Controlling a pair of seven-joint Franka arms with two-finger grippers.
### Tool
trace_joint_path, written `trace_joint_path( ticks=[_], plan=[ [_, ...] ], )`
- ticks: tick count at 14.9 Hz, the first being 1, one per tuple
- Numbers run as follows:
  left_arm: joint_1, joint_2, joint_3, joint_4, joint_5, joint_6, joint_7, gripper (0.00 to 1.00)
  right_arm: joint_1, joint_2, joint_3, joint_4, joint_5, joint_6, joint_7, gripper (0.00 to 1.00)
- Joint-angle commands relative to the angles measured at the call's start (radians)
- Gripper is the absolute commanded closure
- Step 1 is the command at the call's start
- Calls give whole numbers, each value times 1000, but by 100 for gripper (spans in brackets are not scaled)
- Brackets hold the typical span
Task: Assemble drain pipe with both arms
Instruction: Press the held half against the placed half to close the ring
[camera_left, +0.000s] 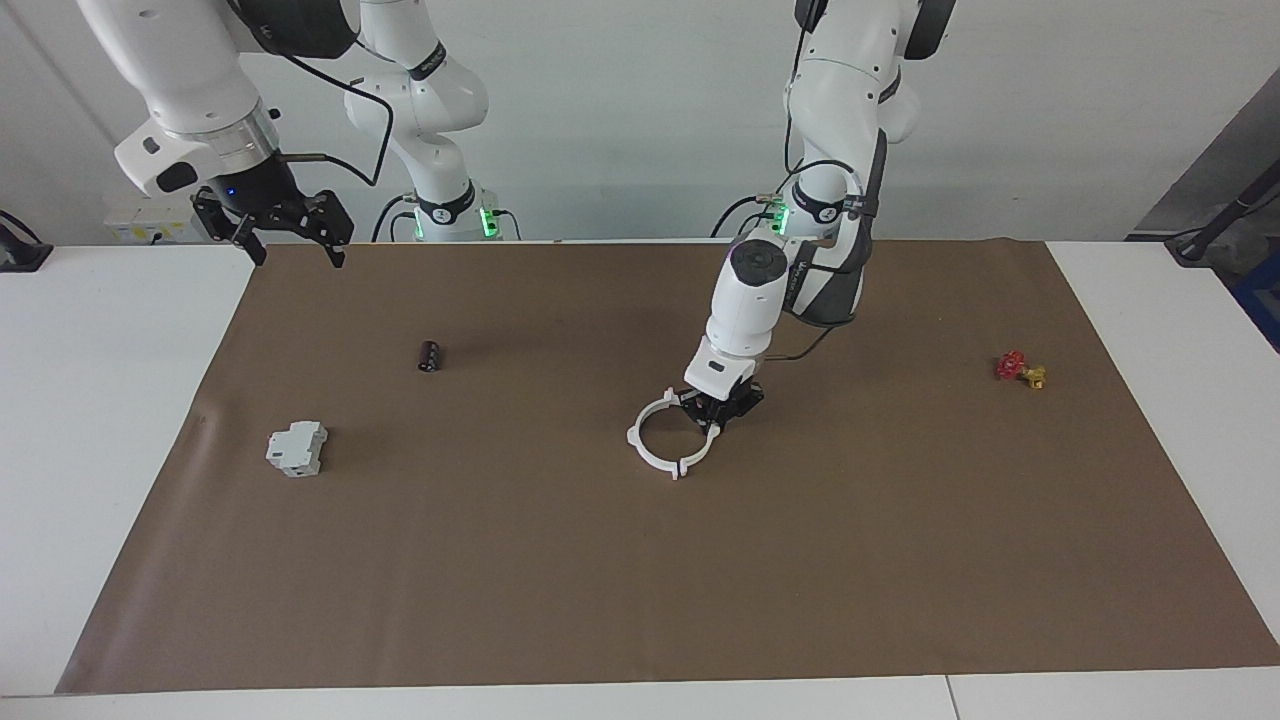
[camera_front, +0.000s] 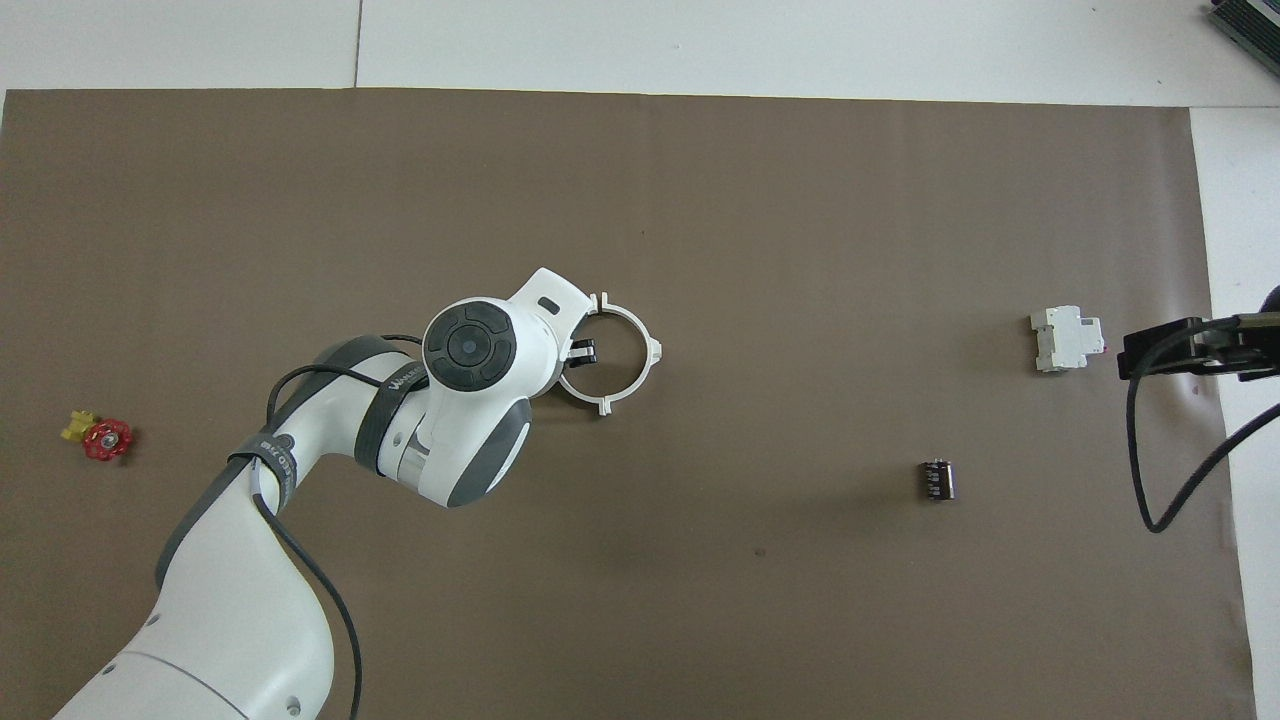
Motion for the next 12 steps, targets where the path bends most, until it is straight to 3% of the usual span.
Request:
trace_joint_path(
  ticks=[1, 12],
  plan=[
    [-24, 12, 21, 10, 7, 14, -18, 100, -12, -17, 4, -8, 7, -5, -22, 0],
    [-18, 14, 26, 9, 12, 6, -18, 100, -11, -17, 4, -8, 7, -5, -22, 0]
  ],
)
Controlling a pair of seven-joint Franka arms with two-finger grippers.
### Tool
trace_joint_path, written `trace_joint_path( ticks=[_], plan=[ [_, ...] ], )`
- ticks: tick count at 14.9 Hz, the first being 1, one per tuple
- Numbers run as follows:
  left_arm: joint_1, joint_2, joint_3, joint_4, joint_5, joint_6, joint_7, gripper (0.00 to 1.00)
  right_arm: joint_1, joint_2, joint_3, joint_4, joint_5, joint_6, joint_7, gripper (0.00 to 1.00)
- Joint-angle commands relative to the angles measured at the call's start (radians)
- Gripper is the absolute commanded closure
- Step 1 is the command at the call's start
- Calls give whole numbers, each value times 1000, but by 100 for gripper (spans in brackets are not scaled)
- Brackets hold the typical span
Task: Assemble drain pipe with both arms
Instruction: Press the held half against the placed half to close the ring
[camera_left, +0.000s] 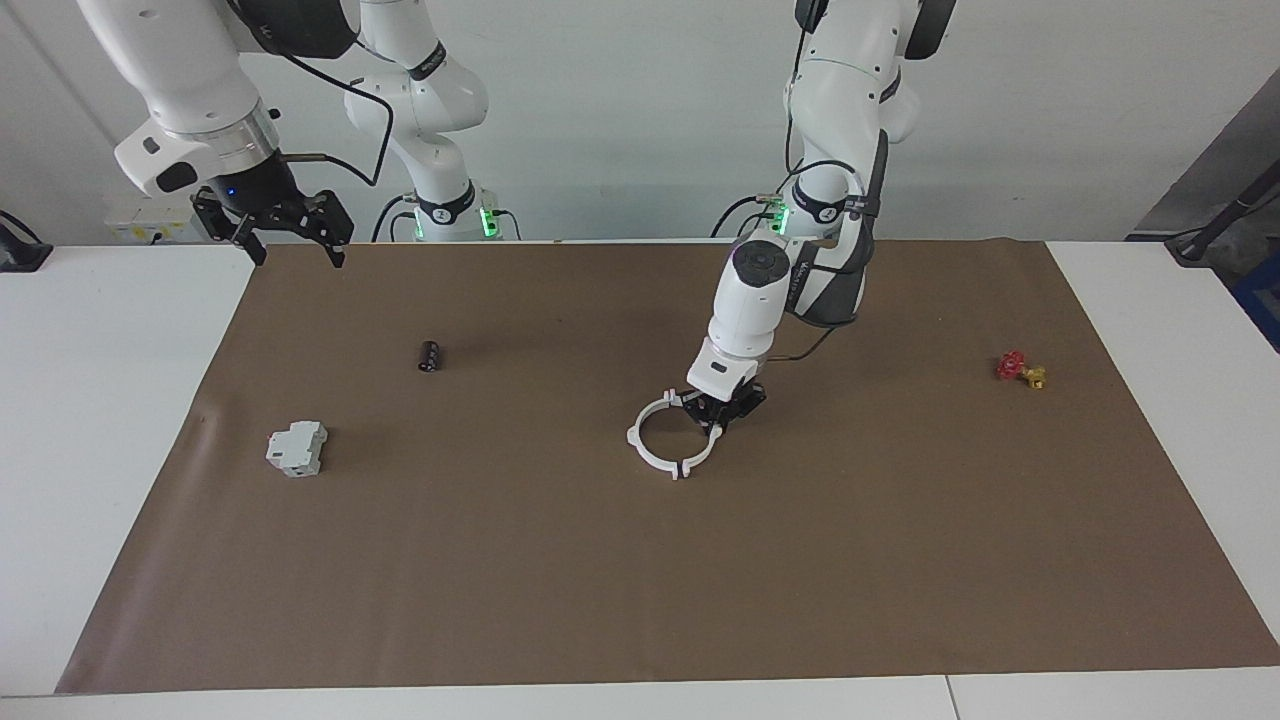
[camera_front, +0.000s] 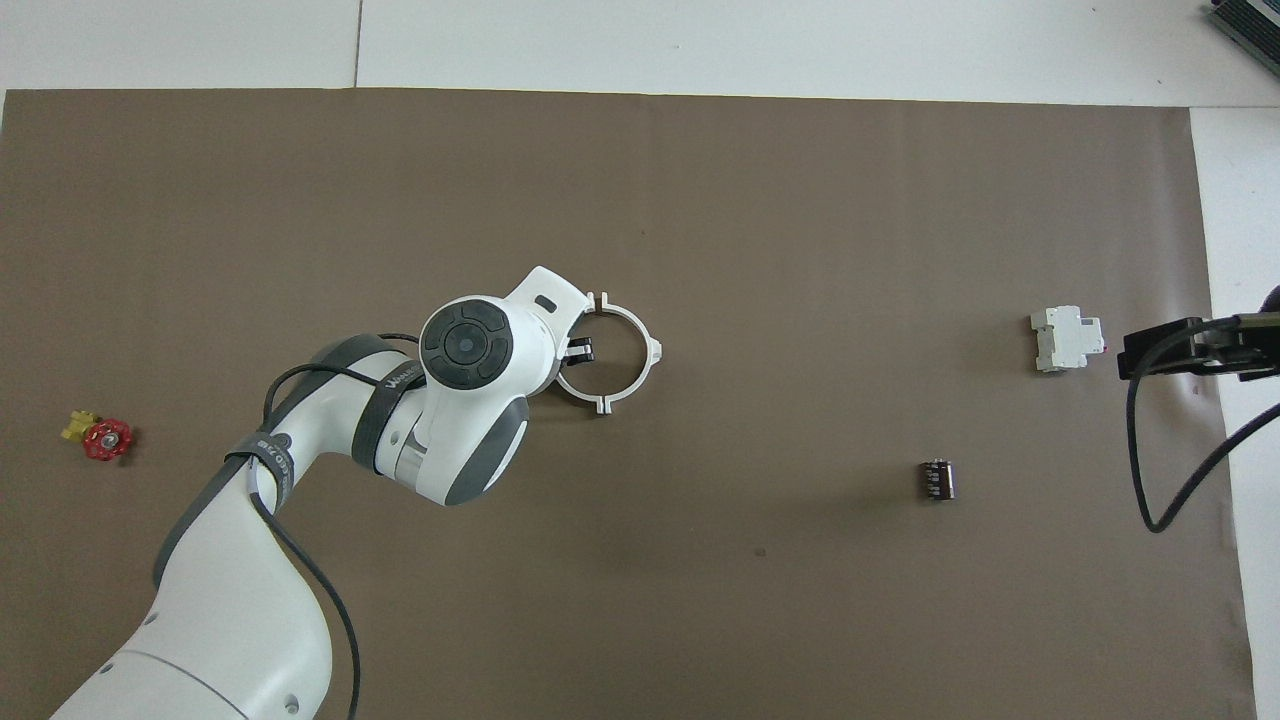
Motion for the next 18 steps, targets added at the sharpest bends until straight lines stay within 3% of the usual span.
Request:
trace_joint_path(
  ticks=[1, 7, 8, 11, 15, 18],
  plan=[
    [-17, 13, 20, 10, 12, 6, -17, 100, -11, -17, 4, -8, 7, -5, -22, 0],
    [-19, 12, 20, 10, 12, 6, -17, 100, -12, -17, 4, -8, 7, -5, -22, 0],
    [-16, 13, 20, 10, 12, 6, -17, 94, -11, -17, 4, -8, 7, -5, -22, 0],
    [-14, 13, 20, 10, 12, 6, -17, 52, -11, -17, 4, -8, 7, -5, -22, 0],
    [-13, 12, 20, 9, 12, 6, -17, 27, -11, -17, 4, -8, 7, -5, -22, 0],
    [-13, 13, 20, 9, 12, 3, -18, 23, -12, -17, 4, -8, 7, -5, -22, 0]
  ],
)
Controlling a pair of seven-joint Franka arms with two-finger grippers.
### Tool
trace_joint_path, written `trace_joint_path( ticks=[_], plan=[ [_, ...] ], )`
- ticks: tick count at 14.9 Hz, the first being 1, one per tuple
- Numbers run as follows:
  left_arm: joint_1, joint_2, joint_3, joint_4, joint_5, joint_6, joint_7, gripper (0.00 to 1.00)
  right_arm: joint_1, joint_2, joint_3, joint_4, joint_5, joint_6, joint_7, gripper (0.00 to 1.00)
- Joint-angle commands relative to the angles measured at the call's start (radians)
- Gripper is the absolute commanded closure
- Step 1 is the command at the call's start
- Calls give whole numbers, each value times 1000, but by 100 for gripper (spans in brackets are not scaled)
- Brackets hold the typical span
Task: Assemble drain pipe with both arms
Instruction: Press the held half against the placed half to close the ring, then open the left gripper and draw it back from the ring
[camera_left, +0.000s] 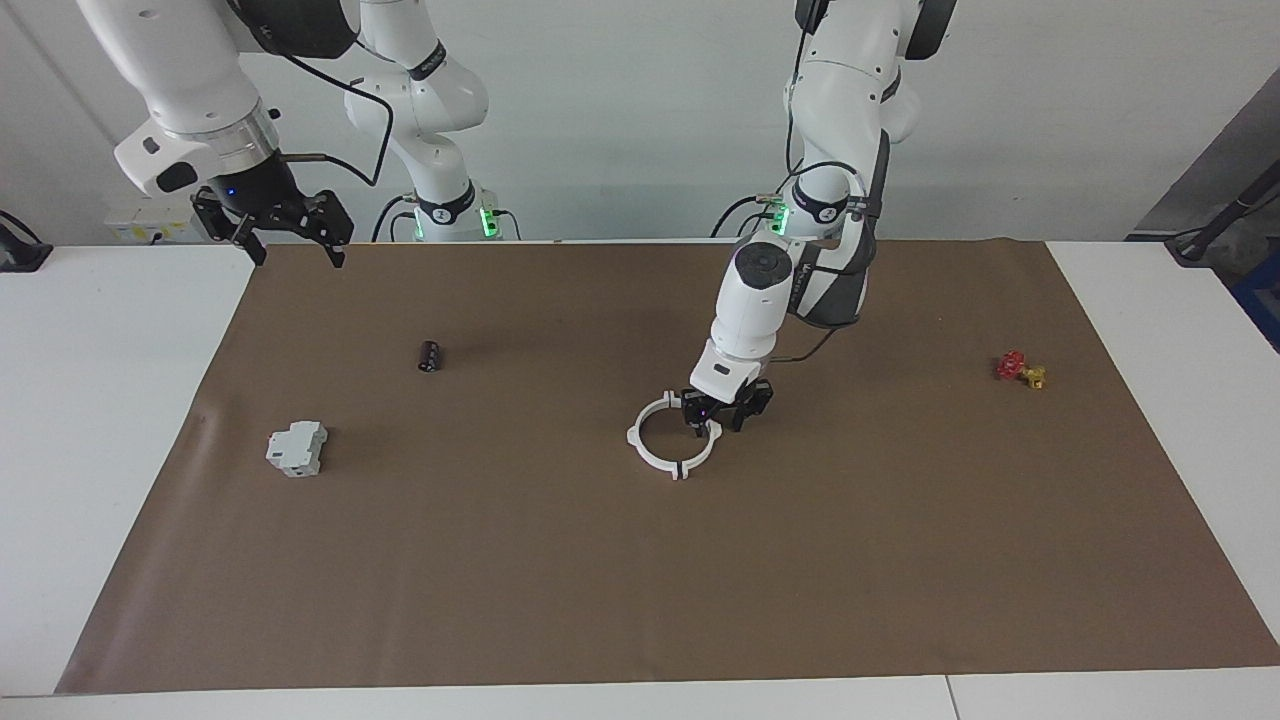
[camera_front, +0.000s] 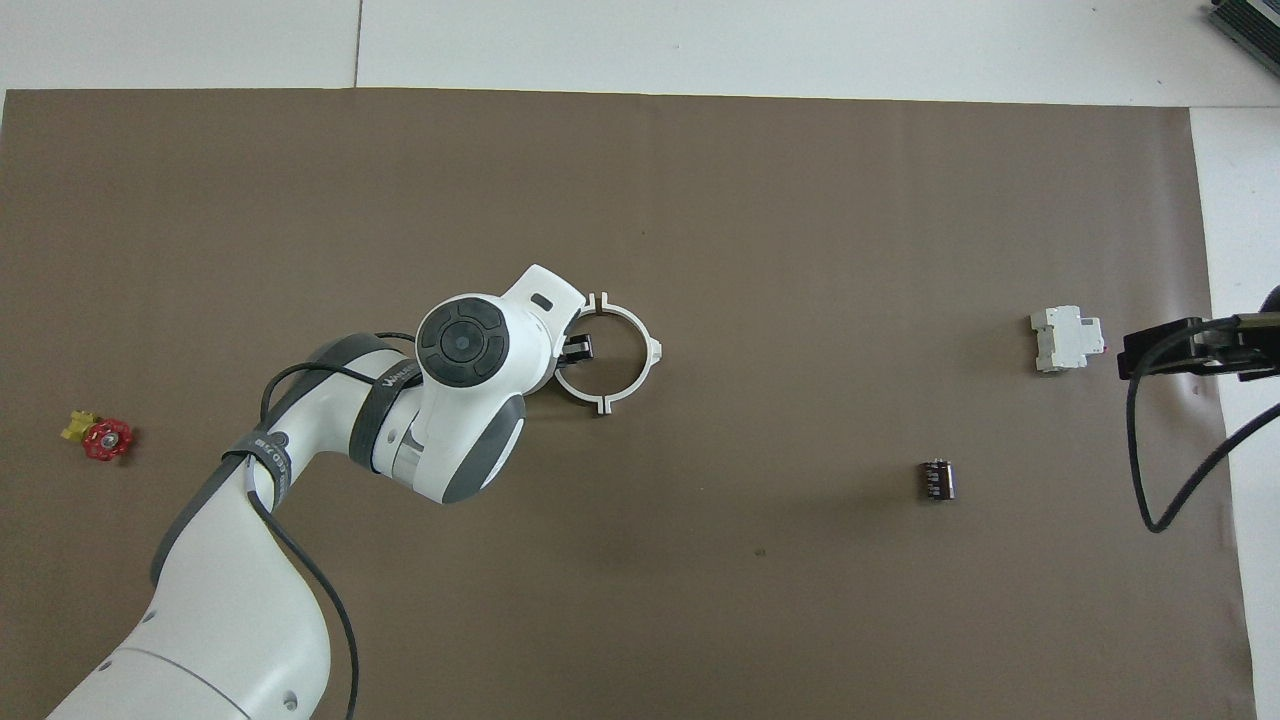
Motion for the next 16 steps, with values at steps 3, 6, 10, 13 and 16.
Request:
trace_joint_path(
  ticks=[3, 6, 10, 13, 16],
  plan=[
    [-16, 10, 14, 32, 12, -55, -22, 14, -11, -16, 4, -8, 7, -5, -22, 0],
    [-13, 8, 14, 98, 12, -160, -37, 13, -11, -16, 4, -8, 7, -5, -22, 0],
    [-5, -4, 24, 107, 12, -176, -41, 10, -11, -16, 4, -8, 7, -5, -22, 0],
    [4, -6, 54, 107, 20, -175, -26, 12, -11, -16, 4, -8, 7, -5, -22, 0],
    [25, -6, 56, 107, 21, -176, -6, 18, -11, -16, 4, -8, 7, -5, -22, 0]
  ],
)
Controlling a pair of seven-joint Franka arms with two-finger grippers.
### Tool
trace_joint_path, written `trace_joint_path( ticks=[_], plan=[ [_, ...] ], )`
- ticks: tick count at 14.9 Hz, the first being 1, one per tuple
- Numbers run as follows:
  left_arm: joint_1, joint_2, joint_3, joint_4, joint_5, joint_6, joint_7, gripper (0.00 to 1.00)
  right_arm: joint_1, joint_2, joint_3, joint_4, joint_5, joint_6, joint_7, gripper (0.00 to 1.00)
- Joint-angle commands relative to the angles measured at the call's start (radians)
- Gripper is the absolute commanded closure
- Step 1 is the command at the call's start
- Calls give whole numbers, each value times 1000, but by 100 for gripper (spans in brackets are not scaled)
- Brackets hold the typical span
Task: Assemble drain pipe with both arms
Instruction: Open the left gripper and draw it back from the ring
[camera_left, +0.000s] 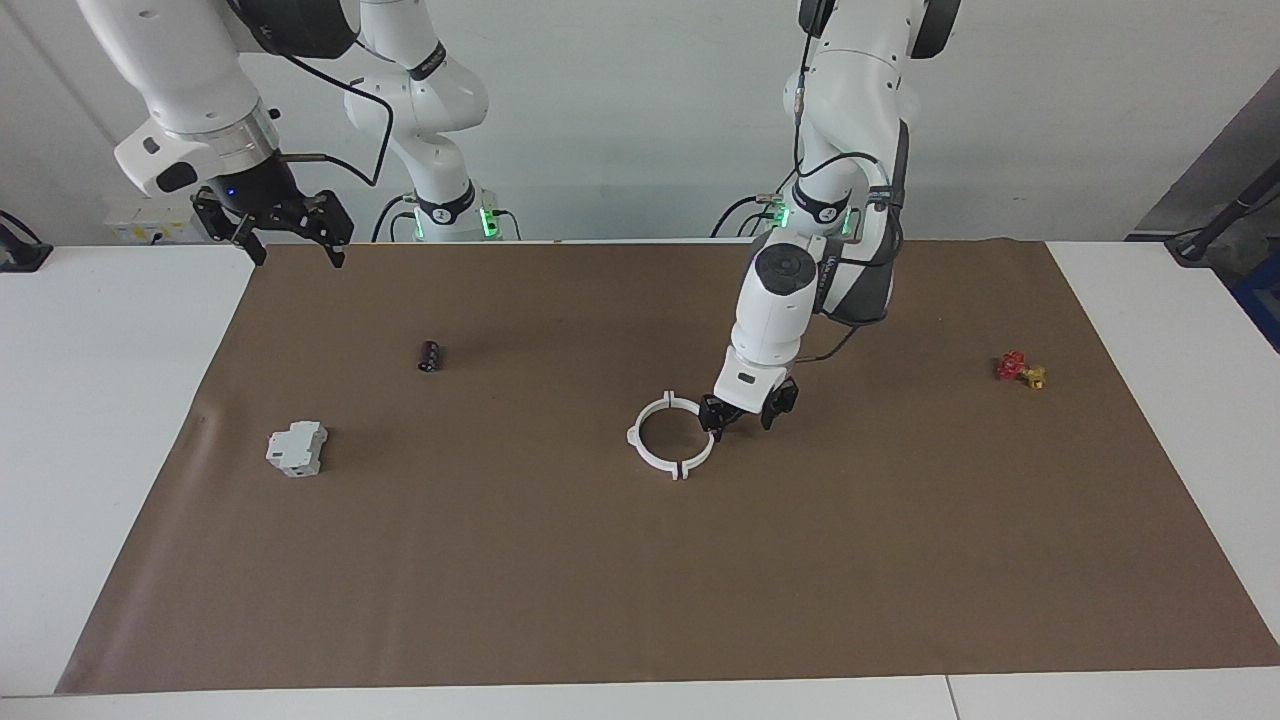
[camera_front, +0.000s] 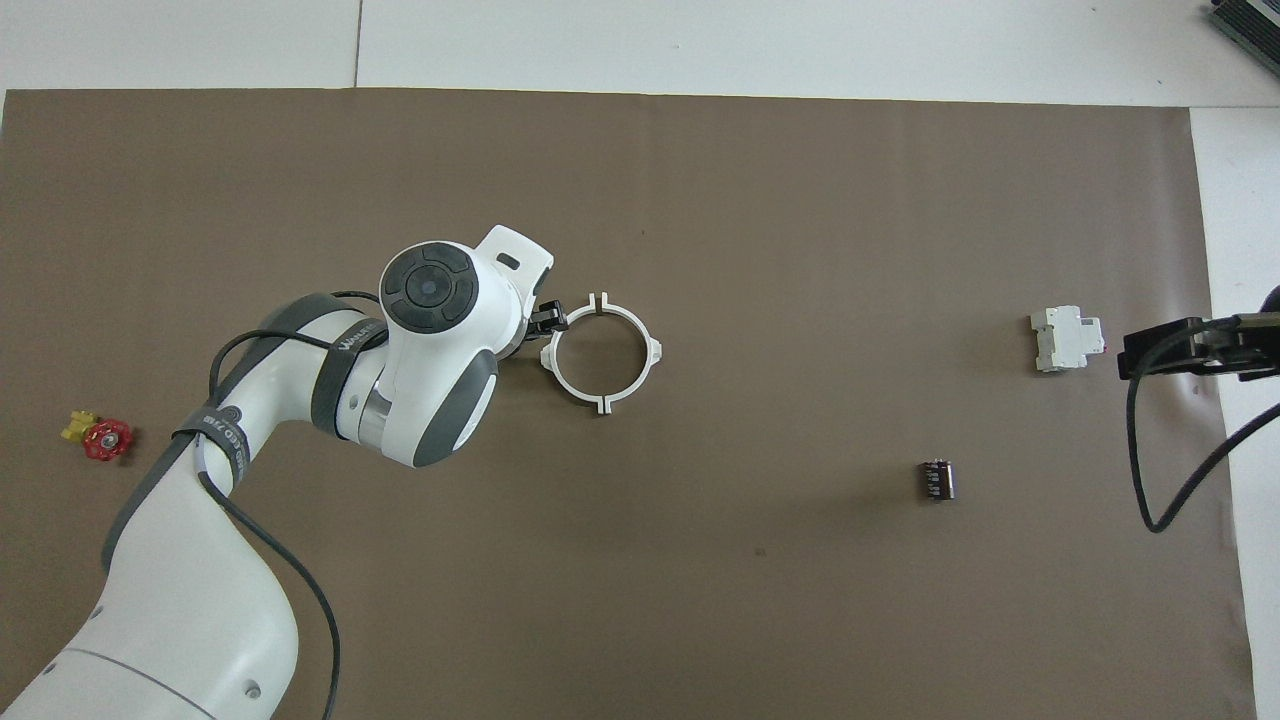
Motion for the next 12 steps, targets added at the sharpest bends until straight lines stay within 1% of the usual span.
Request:
trace_joint_path(
  ticks=[1, 5, 9, 12],
  plan=[
    [28, -4, -4, 9, 19, -27, 27, 21, -11, -16, 4, -8, 7, -5, -22, 0],
    [48, -10, -4, -27, 19, -18, 93, 22, -11, -16, 4, -8, 7, -5, -22, 0],
    [46, -24, -4, -60, 19, -9, 81, 24, -12, -16, 4, -10, 7, -5, -22, 0],
    [46, -24, -4, -60, 19, -9, 81, 23, -11, -16, 4, -8, 7, -5, -22, 0]
  ],
)
